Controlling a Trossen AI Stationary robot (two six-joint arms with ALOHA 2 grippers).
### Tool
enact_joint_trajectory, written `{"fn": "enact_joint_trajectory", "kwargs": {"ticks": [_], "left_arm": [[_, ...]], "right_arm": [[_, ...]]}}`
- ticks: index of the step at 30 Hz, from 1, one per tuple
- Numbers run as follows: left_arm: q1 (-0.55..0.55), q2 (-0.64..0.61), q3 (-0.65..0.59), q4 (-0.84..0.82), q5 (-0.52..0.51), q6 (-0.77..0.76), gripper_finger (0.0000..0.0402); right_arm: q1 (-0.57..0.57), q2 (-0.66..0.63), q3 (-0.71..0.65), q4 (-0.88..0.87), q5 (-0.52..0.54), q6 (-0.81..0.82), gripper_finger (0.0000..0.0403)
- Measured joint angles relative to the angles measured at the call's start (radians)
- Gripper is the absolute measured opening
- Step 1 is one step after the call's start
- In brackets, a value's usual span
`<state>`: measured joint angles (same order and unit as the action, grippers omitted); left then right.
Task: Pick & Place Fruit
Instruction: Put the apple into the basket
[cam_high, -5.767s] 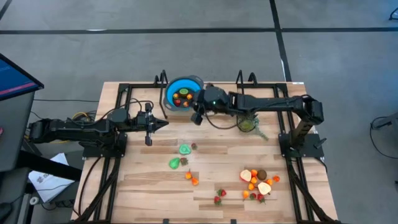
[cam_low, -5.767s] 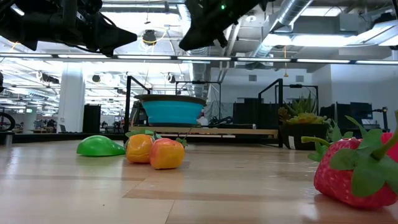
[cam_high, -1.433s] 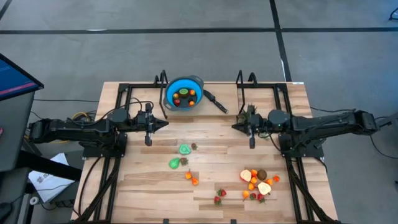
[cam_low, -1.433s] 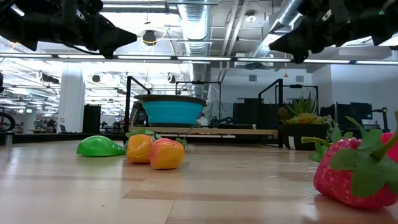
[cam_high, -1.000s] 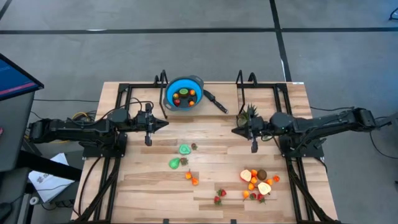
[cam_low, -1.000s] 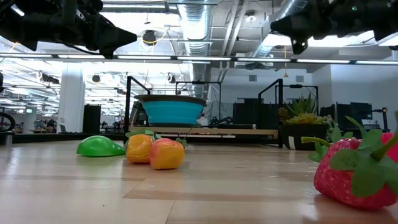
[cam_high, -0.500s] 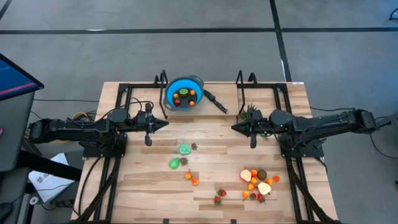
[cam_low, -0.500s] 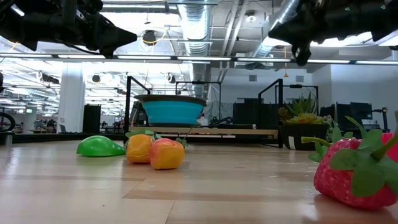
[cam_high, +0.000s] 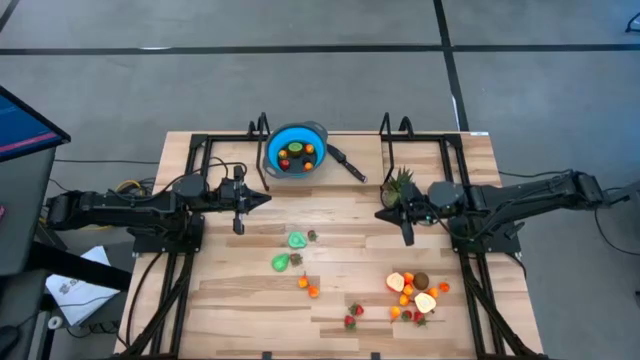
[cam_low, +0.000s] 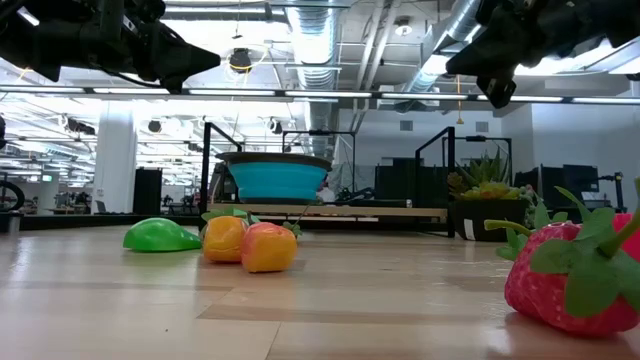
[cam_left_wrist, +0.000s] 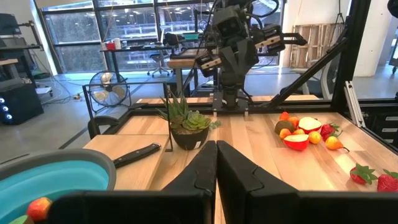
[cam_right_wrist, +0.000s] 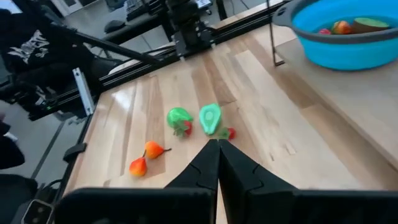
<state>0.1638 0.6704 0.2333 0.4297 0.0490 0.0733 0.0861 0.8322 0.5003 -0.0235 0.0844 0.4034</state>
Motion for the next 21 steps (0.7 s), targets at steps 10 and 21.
{"fn": "enact_joint_trajectory", "kwargs": {"ticks": [10,21], "left_arm": [[0.0,0.0,0.0,0.001,0.0,-0.003,0.0002],[0.0,0.0,0.0,0.003,0.0,-0.003,0.0002]], "right_arm": [[0.024,0.0,0.0,0.0,-0.008,-0.002,0.0003],[0.062,0.008,0.012,0.019,0.004,0.005,0.0001]]}}
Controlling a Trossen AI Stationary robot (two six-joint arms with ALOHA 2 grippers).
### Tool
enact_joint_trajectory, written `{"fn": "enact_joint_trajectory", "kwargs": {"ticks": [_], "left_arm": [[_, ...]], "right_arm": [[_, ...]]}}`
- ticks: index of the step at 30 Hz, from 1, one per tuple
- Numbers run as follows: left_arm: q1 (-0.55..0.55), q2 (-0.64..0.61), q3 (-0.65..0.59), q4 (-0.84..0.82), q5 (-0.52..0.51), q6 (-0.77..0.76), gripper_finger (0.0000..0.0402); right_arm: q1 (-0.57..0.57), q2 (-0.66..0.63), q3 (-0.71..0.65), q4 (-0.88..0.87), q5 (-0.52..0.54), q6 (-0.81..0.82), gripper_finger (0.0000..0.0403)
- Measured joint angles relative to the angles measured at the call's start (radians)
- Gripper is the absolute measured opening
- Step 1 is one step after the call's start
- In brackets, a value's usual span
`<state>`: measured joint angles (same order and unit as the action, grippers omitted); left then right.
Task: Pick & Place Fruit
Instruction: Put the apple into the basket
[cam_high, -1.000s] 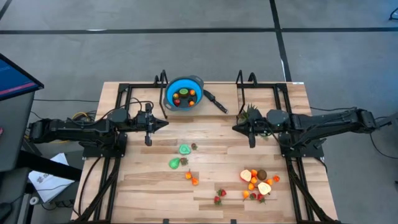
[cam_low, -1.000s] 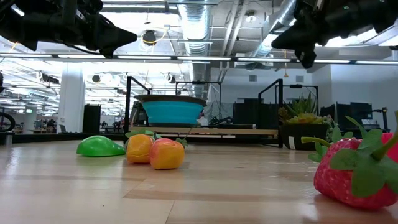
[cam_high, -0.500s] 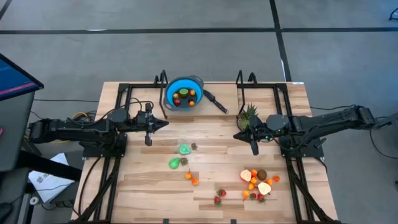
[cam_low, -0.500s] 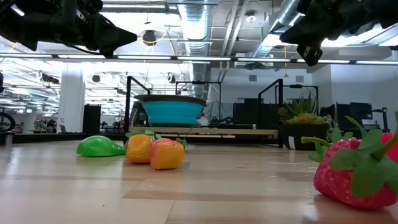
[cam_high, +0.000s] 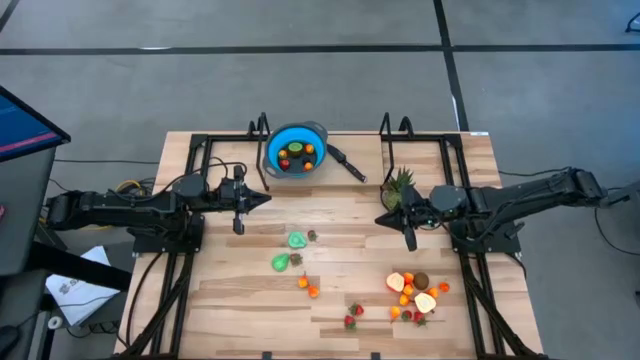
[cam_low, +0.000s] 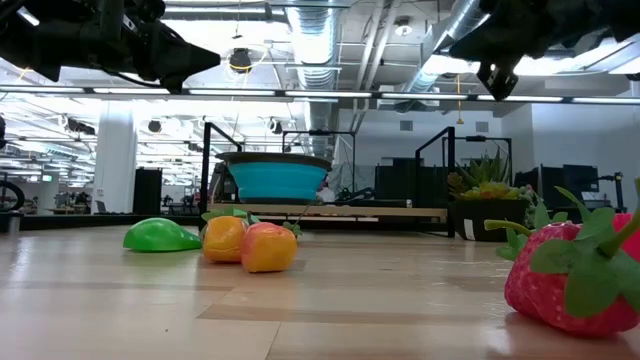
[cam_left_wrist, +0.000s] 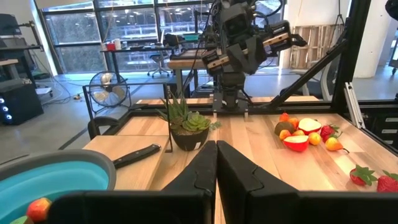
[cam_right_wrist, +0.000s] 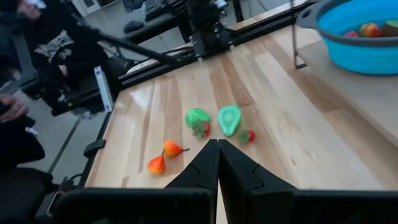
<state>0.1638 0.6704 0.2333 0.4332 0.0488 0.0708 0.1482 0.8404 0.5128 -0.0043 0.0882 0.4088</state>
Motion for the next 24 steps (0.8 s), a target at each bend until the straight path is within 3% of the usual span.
{"fn": "enact_joint_trajectory", "kwargs": {"ticks": [3,7,14,24], "left_arm": [[0.0,0.0,0.0,0.0,0.0,0.0,0.0002],[0.0,0.0,0.0,0.0,0.0,0.0,0.0002],[0.0,0.0,0.0,-0.003,0.0,0.0,0.0002],[0.0,0.0,0.0,-0.003,0.0,0.0,0.0002]], "right_arm": [[0.039,0.042,0.057,-0.084,0.043,0.0,0.0001],[0.092,0.161,0.201,-0.331,0.097,0.001,0.0001],[0.167,0.356,0.402,-0.596,0.097,0.002,0.0],[0.281,0.464,0.441,-0.772,0.068,0.222,0.0]]}}
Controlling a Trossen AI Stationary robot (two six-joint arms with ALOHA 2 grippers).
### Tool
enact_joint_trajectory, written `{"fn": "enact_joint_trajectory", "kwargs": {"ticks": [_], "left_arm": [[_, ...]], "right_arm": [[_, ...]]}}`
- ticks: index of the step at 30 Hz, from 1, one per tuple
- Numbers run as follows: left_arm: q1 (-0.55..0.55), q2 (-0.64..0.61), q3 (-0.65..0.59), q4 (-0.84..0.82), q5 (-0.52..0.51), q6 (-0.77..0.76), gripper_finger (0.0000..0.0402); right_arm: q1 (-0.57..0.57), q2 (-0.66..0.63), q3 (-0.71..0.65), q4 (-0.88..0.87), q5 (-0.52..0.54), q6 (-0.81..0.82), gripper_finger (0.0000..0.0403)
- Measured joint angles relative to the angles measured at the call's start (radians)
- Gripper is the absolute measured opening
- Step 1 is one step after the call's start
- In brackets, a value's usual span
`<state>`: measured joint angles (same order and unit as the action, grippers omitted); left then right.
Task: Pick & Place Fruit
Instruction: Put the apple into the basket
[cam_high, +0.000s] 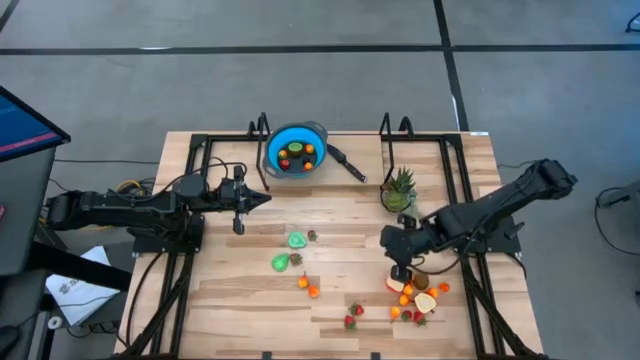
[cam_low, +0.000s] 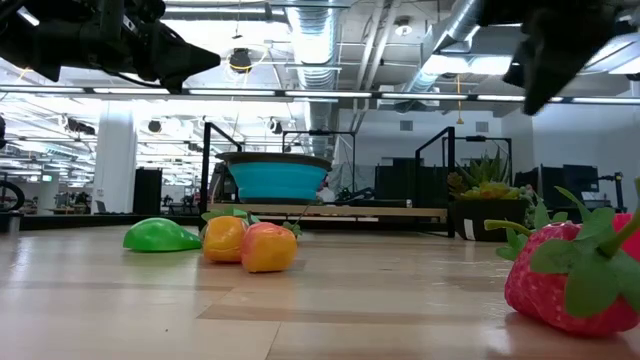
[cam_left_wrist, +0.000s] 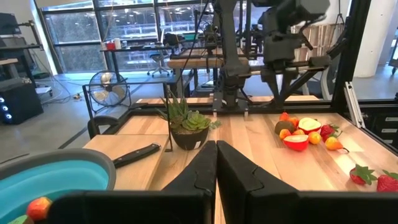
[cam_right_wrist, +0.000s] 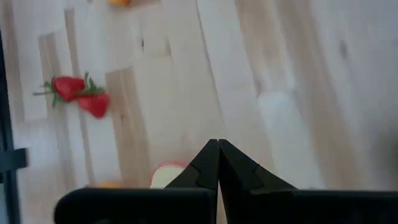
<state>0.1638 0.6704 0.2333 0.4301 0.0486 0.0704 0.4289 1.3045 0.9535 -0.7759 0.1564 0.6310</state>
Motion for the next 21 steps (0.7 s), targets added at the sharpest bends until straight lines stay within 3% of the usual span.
{"fn": "enact_joint_trajectory", "kwargs": {"ticks": [16,21], "left_arm": [[0.0,0.0,0.0,0.0,0.0,0.0,0.0002],[0.0,0.0,0.0,0.0,0.0,0.0,0.0002]], "right_arm": [[0.164,0.025,-0.031,-0.07,-0.002,0.336,0.0001],[0.166,0.031,-0.031,-0.073,-0.002,0.334,0.0046]]}}
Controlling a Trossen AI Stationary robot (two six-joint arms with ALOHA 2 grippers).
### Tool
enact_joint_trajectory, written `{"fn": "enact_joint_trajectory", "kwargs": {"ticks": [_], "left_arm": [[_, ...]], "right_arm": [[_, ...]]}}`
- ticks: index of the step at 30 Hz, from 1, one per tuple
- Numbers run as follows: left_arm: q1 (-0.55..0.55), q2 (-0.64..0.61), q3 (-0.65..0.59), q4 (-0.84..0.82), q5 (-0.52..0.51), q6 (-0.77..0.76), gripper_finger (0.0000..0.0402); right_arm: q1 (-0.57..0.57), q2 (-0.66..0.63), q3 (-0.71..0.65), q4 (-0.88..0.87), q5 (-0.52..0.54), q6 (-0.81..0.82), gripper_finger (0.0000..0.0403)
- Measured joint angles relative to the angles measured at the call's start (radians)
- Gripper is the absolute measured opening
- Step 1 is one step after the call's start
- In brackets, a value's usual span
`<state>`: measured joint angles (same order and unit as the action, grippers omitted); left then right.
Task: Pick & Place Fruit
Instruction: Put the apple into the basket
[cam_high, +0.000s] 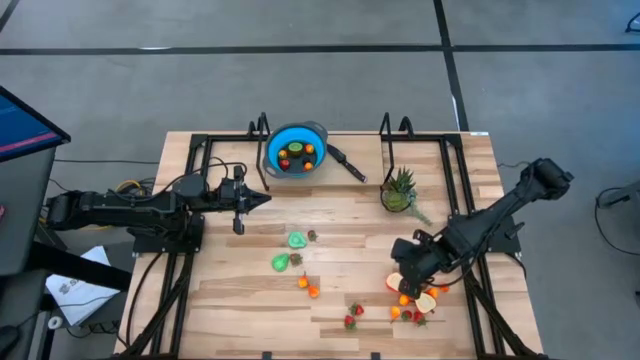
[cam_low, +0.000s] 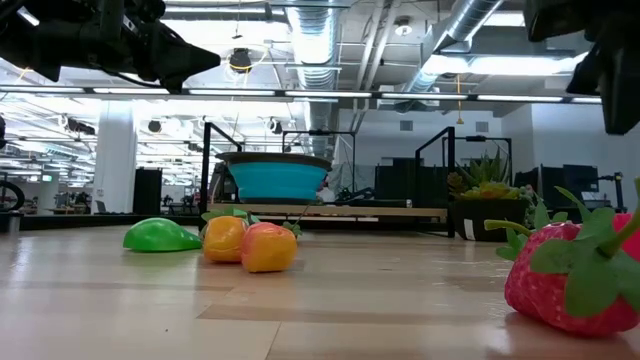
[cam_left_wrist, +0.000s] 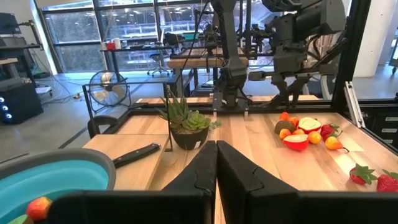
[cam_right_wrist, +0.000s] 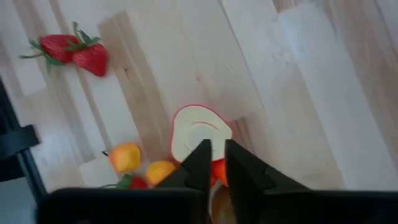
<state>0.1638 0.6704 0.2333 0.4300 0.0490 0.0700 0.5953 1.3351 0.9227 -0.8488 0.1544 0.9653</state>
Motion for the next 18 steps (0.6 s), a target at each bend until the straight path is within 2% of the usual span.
{"fn": "enact_joint_trajectory", "kwargs": {"ticks": [4,12,15,18], "left_arm": [[0.0,0.0,0.0,0.0,0.0,0.0,0.0002],[0.0,0.0,0.0,-0.001,0.0,0.0,0.0002],[0.0,0.0,0.0,-0.001,0.0,0.0,0.0002],[0.0,0.0,0.0,-0.001,0.0,0.0,0.0002]], "right_arm": [[0.007,0.009,0.0,0.0,0.0,-0.003,0.0124],[0.014,0.111,0.0,0.013,-0.002,-0.004,0.0311],[0.01,0.168,0.0,0.042,-0.076,-0.014,0.0358],[0.003,0.227,0.0,0.048,-0.152,-0.029,0.0387]]}}
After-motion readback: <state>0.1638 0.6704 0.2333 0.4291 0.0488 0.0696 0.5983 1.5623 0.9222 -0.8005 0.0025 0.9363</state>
